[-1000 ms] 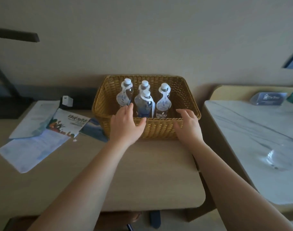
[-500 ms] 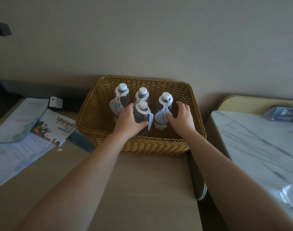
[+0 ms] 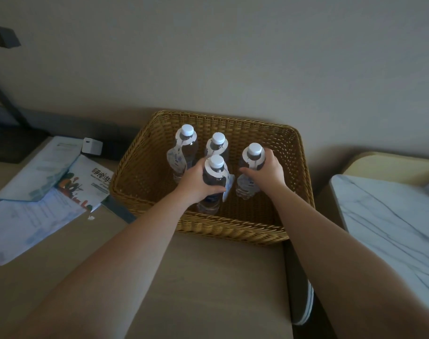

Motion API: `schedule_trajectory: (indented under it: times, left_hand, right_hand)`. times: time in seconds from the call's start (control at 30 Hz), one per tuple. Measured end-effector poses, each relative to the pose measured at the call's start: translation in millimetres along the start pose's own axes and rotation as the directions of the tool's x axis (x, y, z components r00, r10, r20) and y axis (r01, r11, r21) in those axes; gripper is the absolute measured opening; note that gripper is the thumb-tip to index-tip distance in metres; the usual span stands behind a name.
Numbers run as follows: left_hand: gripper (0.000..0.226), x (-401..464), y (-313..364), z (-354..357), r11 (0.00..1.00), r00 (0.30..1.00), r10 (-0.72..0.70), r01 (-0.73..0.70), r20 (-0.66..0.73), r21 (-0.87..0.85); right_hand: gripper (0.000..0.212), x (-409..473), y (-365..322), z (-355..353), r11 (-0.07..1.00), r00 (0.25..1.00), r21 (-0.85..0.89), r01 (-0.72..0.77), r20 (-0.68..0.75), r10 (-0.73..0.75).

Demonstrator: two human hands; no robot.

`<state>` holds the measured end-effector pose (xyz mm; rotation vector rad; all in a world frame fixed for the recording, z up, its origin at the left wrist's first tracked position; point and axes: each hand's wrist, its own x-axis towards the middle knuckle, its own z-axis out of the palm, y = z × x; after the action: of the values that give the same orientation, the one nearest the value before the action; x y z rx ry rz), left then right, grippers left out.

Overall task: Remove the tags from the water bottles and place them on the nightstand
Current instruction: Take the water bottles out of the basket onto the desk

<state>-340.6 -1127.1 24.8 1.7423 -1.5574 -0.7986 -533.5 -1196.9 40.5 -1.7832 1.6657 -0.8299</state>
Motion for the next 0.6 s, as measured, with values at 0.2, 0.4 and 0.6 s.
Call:
schedule_trajectory:
  times: [0.2, 0.4, 0.6]
  left_hand:
    - [0.075, -1, 2, -1, 1.0, 0.999, 0.003, -0.002, -0.054, 0.011]
    - [0.067, -17, 13, -18, 0.999, 0.977, 0.033, -0.04, -0.209, -0.028]
    - [0.074, -39, 42, -66, 0.992, 0.931, 0.072, -0.105, -0.358, -0.073]
  right_hand:
    - [0.068, -7, 1, -2, 0.998, 0.998, 0.014, 0.057, -0.032, -0.056]
    - [0.063, -26, -8, -16, 0.99, 0.993, 0.078, 0.122, -0.02, -0.12]
    - [0.055, -46, -55, -36, 0.96, 0.969, 0.129, 0.247, -0.036, -0.244]
